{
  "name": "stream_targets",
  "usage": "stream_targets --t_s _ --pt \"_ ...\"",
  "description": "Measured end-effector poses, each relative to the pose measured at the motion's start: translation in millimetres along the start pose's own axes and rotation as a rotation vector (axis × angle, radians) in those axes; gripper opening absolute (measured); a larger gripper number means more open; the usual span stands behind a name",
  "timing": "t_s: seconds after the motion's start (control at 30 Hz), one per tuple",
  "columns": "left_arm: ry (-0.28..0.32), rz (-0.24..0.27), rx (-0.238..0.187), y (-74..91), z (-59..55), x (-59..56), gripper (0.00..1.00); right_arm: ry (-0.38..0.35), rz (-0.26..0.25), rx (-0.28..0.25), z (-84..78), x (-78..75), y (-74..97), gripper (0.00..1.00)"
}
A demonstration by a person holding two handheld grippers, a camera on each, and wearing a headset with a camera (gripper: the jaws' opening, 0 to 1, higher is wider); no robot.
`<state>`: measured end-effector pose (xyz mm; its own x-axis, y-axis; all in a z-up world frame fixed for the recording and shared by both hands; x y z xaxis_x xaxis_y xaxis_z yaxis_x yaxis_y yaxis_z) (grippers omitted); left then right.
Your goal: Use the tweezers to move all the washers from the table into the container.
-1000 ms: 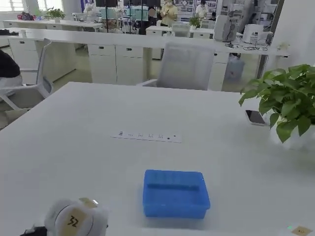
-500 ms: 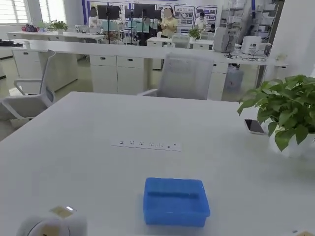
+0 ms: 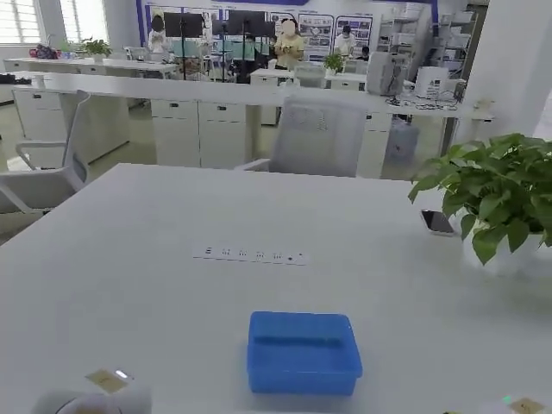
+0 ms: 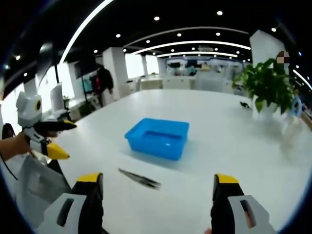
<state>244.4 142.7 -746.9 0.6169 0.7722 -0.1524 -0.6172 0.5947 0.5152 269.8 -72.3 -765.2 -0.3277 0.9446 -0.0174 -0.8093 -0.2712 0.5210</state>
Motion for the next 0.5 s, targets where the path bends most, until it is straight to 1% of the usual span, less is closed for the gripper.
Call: stream_targets --t_s 0.23,0.5 --pt "-0.007 -0.003 0.015 0.5 -2.5 1.2 0.99 0.000 -0.010 0.002 -0.3 -1.8 -0.2 0.92" --pt "-0.005 0.005 0.003 4.5 0.2 3.6 0.99 0.008 -0.012 0.007 -1.3 -1.3 -0.1 0.90"
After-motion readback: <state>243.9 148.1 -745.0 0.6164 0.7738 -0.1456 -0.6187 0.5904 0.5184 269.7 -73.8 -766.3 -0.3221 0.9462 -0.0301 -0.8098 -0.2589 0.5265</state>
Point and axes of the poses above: the centre of the closed fingertips' face, and the gripper's own axes: y roughly backward along the fingers, x roughly to its left, z roughly out of its top, the point moved 1 cm from there along y, roughly backward along the fingers, and after that the axes turned 15 degrees about -z, right-handed, at the moved point
